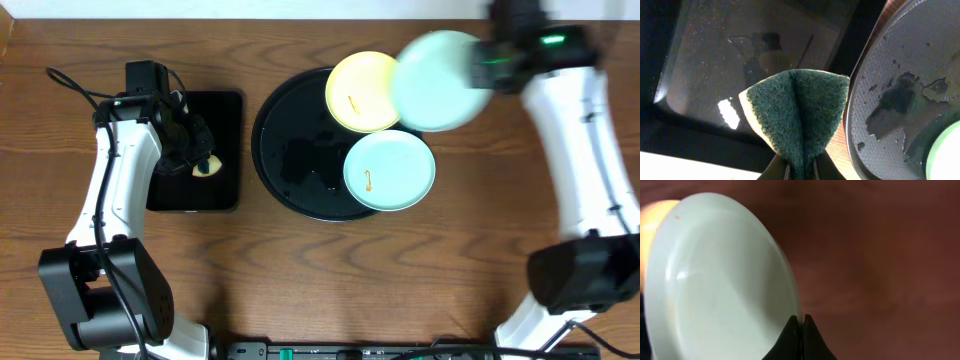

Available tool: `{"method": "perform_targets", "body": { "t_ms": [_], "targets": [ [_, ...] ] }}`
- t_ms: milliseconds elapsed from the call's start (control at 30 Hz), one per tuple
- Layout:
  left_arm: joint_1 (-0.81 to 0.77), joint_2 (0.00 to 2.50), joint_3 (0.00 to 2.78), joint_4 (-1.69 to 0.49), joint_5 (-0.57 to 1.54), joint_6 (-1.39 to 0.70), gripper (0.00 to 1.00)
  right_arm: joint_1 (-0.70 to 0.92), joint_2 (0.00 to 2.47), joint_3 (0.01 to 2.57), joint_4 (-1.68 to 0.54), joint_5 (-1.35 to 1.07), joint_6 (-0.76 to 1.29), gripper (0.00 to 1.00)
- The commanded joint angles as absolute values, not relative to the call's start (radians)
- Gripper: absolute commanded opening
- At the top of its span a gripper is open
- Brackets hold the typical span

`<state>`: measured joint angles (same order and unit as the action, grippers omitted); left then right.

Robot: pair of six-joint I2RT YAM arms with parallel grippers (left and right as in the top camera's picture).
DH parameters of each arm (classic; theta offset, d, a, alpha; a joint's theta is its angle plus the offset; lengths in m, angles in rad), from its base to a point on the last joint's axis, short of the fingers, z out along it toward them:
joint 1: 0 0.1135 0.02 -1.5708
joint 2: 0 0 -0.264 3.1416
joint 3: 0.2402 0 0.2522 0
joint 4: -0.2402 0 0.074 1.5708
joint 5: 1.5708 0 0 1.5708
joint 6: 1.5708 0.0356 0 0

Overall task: Clean dirty plates on tray and stack at the side
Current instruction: 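Carry the mint plate with right gripper to the table's right side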

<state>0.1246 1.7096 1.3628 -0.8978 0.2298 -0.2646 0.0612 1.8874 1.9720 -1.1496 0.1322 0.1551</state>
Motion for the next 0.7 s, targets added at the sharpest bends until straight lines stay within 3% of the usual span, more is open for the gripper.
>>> {"method": "perform_targets", "body": {
  "t_ms": [0, 267, 667],
  "targets": [
    [0.128, 1.72, 1.345, -0.896, 0.22, -0.255, 0.08, -0.074, 1.933, 1.979, -1.186, -0.035, 0.186, 0.01],
    [0.128, 1.72, 1.345, -0.893, 0.22, -0.255, 0.08, -0.285, 2.086, 1.967, -1.212, -0.035, 0.059, 0.01],
    [0.128, 1.72, 1.345, -0.893, 0.22, -0.255, 0.08, -0.33, 2.291, 1.967, -1.14, -0.062, -0.061, 0.04]
  ]
}}
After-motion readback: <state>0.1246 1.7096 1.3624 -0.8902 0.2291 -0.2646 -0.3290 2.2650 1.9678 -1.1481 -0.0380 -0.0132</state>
